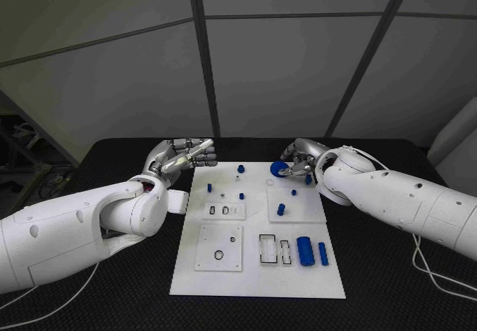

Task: Assemble the parts on the task board

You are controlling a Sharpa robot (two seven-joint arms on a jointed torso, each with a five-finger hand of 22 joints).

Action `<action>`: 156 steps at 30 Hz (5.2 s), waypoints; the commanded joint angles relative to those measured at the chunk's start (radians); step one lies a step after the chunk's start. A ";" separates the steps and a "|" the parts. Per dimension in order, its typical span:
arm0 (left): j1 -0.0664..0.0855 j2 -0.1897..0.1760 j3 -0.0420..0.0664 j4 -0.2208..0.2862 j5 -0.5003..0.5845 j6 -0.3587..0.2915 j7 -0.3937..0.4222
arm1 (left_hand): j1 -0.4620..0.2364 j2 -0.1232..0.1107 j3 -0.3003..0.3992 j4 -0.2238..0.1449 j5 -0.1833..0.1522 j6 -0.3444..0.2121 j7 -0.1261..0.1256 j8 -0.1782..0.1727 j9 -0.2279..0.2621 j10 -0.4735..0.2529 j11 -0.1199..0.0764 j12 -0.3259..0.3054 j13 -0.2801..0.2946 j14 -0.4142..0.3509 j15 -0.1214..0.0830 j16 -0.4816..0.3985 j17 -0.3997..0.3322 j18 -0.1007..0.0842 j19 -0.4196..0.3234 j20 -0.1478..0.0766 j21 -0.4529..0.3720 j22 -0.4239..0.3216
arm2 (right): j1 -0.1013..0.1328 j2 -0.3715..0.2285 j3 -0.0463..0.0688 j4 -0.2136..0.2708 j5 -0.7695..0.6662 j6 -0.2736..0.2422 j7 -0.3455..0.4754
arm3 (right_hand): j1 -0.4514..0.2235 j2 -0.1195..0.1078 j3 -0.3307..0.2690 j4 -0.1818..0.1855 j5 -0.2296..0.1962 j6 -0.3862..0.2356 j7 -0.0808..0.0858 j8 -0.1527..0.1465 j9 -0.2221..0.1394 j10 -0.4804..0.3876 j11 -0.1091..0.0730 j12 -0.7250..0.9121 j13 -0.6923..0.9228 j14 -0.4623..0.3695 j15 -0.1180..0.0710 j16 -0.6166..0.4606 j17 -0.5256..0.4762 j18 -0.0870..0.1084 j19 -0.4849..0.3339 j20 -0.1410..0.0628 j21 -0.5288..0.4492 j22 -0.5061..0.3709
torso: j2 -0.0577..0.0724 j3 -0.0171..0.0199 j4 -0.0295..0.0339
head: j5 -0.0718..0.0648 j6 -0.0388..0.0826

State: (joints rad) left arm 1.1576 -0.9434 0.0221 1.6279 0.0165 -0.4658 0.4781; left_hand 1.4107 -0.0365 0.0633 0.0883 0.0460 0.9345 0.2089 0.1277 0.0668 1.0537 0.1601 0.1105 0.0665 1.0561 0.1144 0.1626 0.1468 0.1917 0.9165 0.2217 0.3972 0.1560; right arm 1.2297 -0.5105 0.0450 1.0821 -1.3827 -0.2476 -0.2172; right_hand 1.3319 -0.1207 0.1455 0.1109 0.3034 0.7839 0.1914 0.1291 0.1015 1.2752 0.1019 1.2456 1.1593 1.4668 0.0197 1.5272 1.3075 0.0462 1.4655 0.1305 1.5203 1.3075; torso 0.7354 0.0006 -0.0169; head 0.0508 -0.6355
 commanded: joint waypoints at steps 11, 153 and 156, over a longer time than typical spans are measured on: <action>0.001 0.001 0.001 0.001 -0.007 0.013 0.001 | -0.007 0.005 0.000 -0.005 0.004 0.003 0.002 -0.008 -0.001 0.002 0.002 -0.005 0.000 0.001 0.007 -0.007 0.002 -0.010 0.002 0.003 -0.002 -0.002 | 0.003 0.022 0.000 -0.030 0.000 0.052 -0.004 | 0.012 0.020 0.007 0.010 0.007 0.026 -0.005 0.024 0.002 0.007 -0.004 0.018 0.016 0.083 0.006 0.007 0.172 -0.021 0.023 0.007 0.006 0.158 | 0.000 -0.0004 -0.0010 | 0.000 -0.003; 0.001 -0.002 0.001 -0.020 -0.007 0.027 -0.003 | -0.001 0.016 0.005 -0.015 0.004 0.005 0.003 -0.014 -0.001 0.003 0.003 -0.012 0.000 0.004 0.007 -0.014 0.004 -0.010 0.003 0.004 -0.005 -0.005 | 0.003 -0.236 -0.037 0.229 0.256 -0.062 0.320 | 0.037 0.008 0.093 -0.050 0.025 0.084 -0.018 -0.066 -0.007 -0.033 -0.017 -0.026 -0.007 0.066 -0.007 -0.028 0.110 -0.003 -0.043 -0.007 -0.037 0.085 | -0.021 0.0025 -0.0271 | 0.006 0.005; 0.001 0.000 0.001 -0.021 -0.007 0.028 -0.003 | -0.001 0.017 0.006 -0.016 0.004 0.006 0.003 -0.014 0.000 0.004 0.003 -0.012 0.000 0.004 0.007 -0.014 0.005 -0.010 0.003 0.004 -0.005 -0.005 | 0.003 -0.251 -0.037 0.208 0.265 -0.048 0.329 | 0.042 0.007 0.092 -0.053 0.028 0.082 -0.018 -0.065 -0.007 -0.034 -0.016 -0.028 -0.009 0.066 -0.007 -0.027 0.113 -0.003 -0.043 -0.006 -0.038 0.086 | -0.020 0.0023 -0.0261 | -0.002 0.008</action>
State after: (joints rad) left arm 1.1576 -0.9446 0.0221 1.6069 0.0161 -0.4543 0.4683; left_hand 1.4108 -0.0287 0.0675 0.0784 0.0460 0.9345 0.2089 0.1170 0.0668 1.0537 0.1601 0.1023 0.0665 1.0597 0.1179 0.1542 0.1500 0.1917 0.9165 0.2217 0.3972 0.1521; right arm 1.2305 -0.7595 0.0072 1.2966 -1.1987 -0.3341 0.0472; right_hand 1.3641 -0.1122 0.2375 0.0621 0.3260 0.8749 0.1733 0.0657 0.0960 1.2485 0.0856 1.2211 1.1512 1.4668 0.0161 1.5040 1.3079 0.0307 1.4294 0.1232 1.4891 1.3075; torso 0.7158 0.0026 -0.0415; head 0.0549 -0.6297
